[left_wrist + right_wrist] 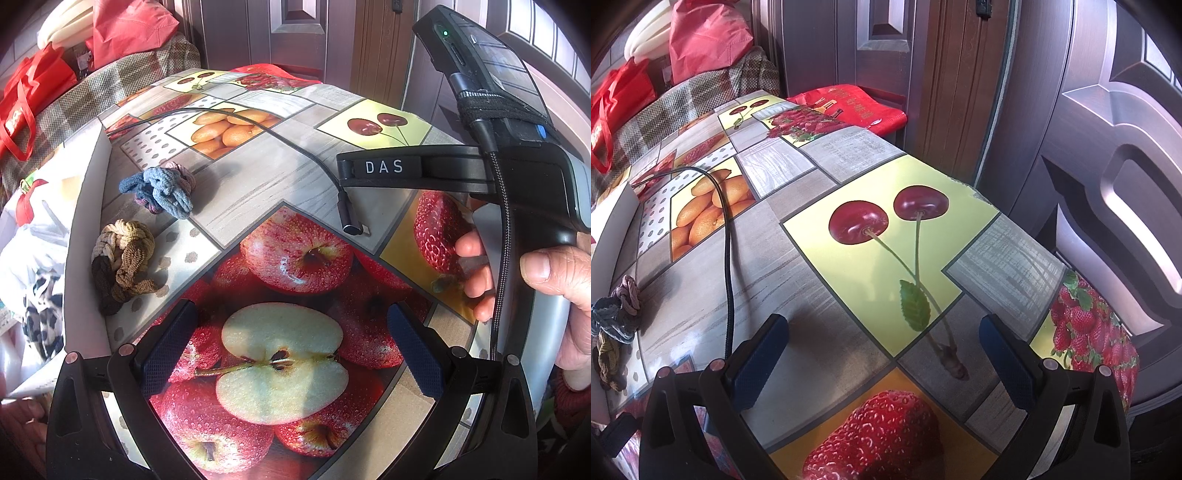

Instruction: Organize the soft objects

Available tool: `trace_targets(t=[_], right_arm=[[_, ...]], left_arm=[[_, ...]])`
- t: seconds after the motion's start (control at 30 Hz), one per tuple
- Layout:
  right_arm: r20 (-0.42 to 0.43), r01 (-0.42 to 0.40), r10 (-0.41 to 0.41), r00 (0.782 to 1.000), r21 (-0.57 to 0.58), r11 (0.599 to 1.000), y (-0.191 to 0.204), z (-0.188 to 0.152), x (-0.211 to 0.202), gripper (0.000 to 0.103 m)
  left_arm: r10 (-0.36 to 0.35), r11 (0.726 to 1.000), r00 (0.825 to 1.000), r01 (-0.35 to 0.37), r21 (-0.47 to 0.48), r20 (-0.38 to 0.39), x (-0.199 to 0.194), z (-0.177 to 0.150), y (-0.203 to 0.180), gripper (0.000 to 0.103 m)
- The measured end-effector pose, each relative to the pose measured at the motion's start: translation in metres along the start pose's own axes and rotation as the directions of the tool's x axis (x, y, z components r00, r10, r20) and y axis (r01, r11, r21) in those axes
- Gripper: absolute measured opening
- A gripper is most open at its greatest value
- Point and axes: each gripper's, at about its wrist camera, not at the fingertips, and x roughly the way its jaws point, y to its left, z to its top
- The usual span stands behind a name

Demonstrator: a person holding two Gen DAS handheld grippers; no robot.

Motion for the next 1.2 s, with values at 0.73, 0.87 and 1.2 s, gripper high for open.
trace_targets(t=[0.73, 0.87, 1.2], right_arm=[[-0.001, -0.01, 0.01, 1.0, -0.016, 1.0, 0.0, -0.001, -0.001, 0.103], [0.007, -0.09, 0.091, 0.996, -0.033, 0.995, -0.006, -0.005, -0.009, 0.103], [0.217, -0.394, 0.397, 0.892, -0.059, 0.917, -0.024, -0.017, -0.059, 0.103]], left_arm=[[0.001, 1.0, 1.0, -0.001, 0.0, 0.0, 0.0, 0.0, 0.0, 0.102], [0.0, 1.0, 1.0, 0.0, 0.0, 0.0, 0.0, 0.0, 0.0, 0.102], [-0.033, 0.999, 0.999, 0.032, 0.019, 0.023, -0.016, -0.015, 0.0, 0.102]])
